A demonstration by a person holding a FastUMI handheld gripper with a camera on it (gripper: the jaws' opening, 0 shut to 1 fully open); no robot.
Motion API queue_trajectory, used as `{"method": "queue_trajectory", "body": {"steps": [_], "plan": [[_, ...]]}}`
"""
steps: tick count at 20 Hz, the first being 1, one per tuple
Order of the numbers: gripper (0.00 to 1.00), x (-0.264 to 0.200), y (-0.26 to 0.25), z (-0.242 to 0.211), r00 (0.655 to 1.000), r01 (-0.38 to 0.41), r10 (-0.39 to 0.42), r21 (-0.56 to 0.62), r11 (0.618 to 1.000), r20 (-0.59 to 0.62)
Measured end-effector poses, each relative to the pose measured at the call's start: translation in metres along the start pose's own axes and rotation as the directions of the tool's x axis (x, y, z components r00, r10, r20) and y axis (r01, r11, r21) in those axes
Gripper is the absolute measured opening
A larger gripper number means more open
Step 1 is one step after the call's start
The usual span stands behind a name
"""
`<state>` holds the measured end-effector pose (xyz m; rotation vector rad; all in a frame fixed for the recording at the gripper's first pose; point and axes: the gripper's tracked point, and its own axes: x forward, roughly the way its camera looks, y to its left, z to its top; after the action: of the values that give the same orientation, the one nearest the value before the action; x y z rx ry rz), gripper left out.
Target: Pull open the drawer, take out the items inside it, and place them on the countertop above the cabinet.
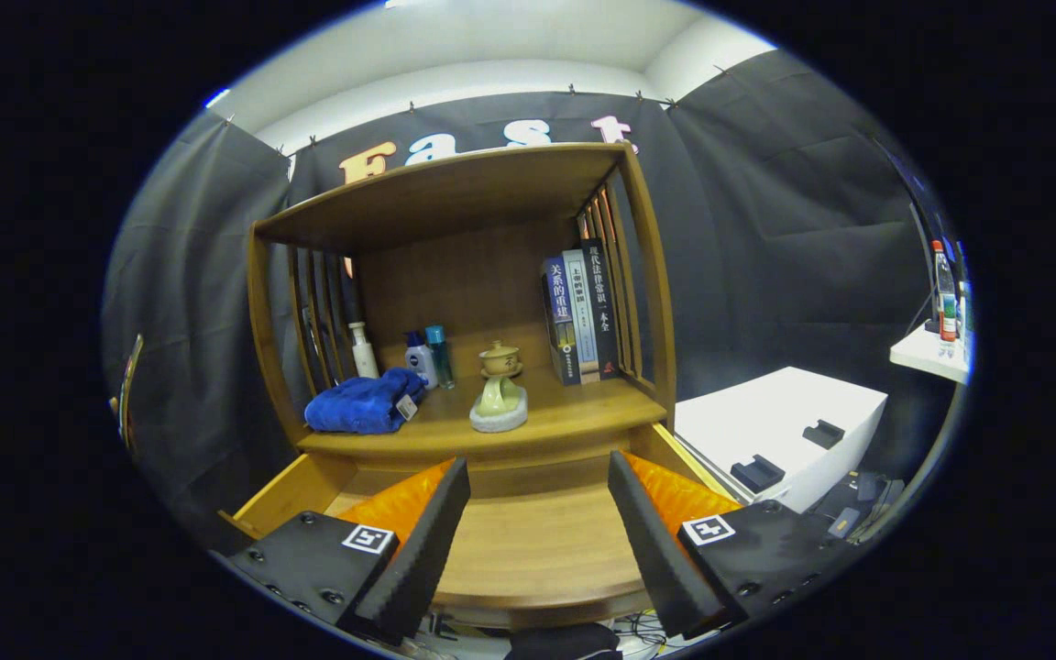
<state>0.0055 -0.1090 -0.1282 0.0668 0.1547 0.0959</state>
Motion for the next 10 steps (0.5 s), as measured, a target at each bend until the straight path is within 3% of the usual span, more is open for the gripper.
{"method": "queue_trajectory", "body": {"steps": [10], "plan": [[0.98,-0.036,-0.020,-0.047,0.999,0.043,-0.041,0.040,0.998,-0.031]]}}
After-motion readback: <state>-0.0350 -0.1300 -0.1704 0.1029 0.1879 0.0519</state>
